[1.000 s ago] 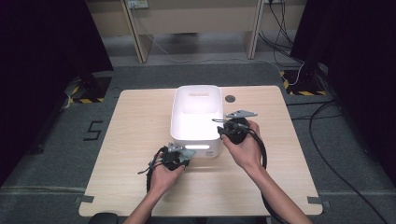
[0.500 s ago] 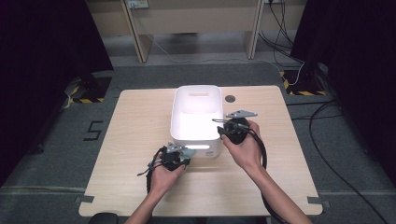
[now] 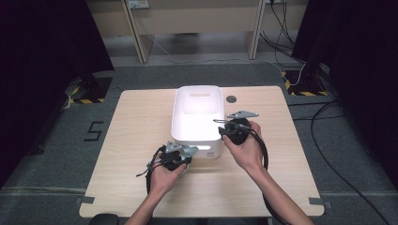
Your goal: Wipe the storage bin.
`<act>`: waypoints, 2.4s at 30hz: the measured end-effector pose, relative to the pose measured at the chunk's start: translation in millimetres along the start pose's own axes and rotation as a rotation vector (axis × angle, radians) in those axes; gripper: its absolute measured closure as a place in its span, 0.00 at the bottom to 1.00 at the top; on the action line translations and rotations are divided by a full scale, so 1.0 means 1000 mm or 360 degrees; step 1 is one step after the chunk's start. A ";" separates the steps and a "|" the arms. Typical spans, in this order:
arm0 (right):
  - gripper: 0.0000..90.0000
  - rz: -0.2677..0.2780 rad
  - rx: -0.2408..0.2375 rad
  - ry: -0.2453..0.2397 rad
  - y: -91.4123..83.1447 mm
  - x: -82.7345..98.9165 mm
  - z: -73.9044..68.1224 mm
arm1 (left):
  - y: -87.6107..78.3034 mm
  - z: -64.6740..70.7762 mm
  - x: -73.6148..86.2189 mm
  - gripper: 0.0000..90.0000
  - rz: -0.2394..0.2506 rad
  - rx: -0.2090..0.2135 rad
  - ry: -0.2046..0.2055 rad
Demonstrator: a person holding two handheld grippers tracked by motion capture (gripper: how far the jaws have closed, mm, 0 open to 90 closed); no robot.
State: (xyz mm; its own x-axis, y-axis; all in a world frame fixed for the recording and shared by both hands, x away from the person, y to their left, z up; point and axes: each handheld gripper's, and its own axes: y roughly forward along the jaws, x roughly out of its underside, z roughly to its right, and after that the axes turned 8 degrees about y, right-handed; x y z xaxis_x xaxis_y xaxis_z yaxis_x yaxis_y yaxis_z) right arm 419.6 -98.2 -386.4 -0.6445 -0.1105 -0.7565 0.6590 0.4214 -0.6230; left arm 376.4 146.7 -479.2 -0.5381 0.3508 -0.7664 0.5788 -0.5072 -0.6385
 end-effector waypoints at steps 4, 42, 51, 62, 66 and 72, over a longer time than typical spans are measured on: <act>0.77 -0.0003 0.0004 -0.0001 0.000 0.000 0.000 | -0.003 0.001 -0.003 0.85 0.0017 -0.0002 0.0006; 0.77 -0.0001 0.0006 0.0002 0.000 0.000 0.000 | -0.021 0.020 -0.026 0.86 0.0071 0.0037 0.0072; 0.77 -0.0002 0.0006 0.0000 0.000 0.000 0.000 | -0.020 0.023 -0.028 0.86 0.0084 0.0061 0.0065; 0.77 0.0000 0.0004 0.0001 0.000 0.000 0.000 | -0.017 0.026 -0.030 0.86 0.0076 0.0069 0.0080; 0.77 0.0001 0.0003 0.0004 0.000 0.000 0.000 | -0.015 0.026 -0.029 0.86 0.0067 0.0059 0.0079; 0.77 -0.0001 0.0002 0.0001 0.000 0.000 0.000 | -0.014 0.025 -0.028 0.85 0.0056 0.0050 0.0075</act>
State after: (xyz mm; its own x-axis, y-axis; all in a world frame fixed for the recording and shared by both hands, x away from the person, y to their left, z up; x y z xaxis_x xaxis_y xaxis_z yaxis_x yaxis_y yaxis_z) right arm 420.0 -98.0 -386.6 -0.6452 -0.1103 -0.7560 0.6591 0.4201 -0.6237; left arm 367.6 124.3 -447.2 -0.4877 0.3688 -0.7913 0.5769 -0.5442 -0.6092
